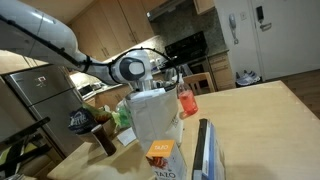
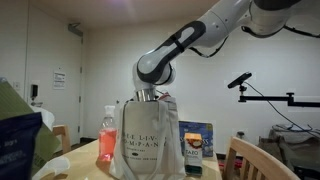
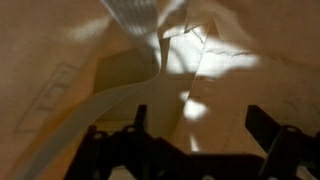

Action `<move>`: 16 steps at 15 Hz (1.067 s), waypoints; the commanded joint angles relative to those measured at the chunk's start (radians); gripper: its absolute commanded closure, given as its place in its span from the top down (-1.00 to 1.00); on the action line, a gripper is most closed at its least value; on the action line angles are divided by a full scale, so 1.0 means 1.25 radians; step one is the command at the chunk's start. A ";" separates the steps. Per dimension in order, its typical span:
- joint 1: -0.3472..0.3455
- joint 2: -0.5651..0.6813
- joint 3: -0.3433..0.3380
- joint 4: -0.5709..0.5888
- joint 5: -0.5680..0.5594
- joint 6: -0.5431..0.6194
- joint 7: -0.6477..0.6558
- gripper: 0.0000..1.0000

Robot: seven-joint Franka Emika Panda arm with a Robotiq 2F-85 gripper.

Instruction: Unpack the objects from the carrier bag to the table

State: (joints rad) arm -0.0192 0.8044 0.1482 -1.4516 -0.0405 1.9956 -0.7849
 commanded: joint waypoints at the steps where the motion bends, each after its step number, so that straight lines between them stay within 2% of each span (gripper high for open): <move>1: -0.021 -0.020 0.014 -0.043 0.027 -0.016 -0.014 1.00; 7: -0.025 -0.022 0.010 -0.052 0.030 -0.015 -0.009 1.00; 16: -0.001 -0.012 -0.005 0.011 -0.004 -0.026 0.004 1.00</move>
State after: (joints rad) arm -0.0329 0.7987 0.1482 -1.4660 -0.0266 1.9949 -0.7849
